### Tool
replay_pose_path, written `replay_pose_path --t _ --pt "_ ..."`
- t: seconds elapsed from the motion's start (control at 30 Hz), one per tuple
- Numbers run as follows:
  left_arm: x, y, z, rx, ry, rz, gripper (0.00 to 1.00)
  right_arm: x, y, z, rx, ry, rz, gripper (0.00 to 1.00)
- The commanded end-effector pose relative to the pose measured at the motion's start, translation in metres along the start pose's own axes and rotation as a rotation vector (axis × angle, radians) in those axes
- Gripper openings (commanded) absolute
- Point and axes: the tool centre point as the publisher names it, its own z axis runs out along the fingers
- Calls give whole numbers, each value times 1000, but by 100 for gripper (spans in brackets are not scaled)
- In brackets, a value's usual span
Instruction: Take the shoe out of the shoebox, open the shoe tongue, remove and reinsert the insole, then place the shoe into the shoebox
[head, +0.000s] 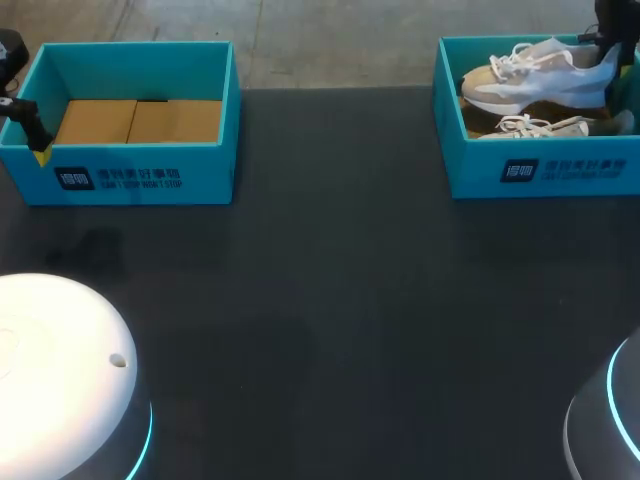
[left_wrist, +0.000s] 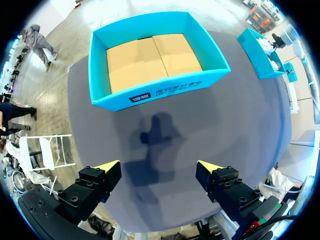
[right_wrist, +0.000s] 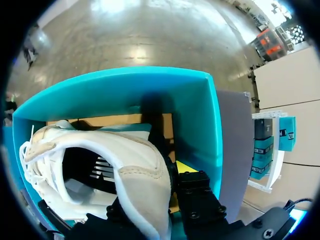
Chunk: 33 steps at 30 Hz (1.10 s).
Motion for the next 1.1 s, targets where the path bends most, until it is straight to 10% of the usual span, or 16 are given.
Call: replay_pose_path --t 0.03,1.1 --pt "0 0 0 -2 -2 0 100 3 7 10 12 -3 1 0" --pt "0 0 0 -2 -2 0 100 8 7 55 62 -5 11 0"
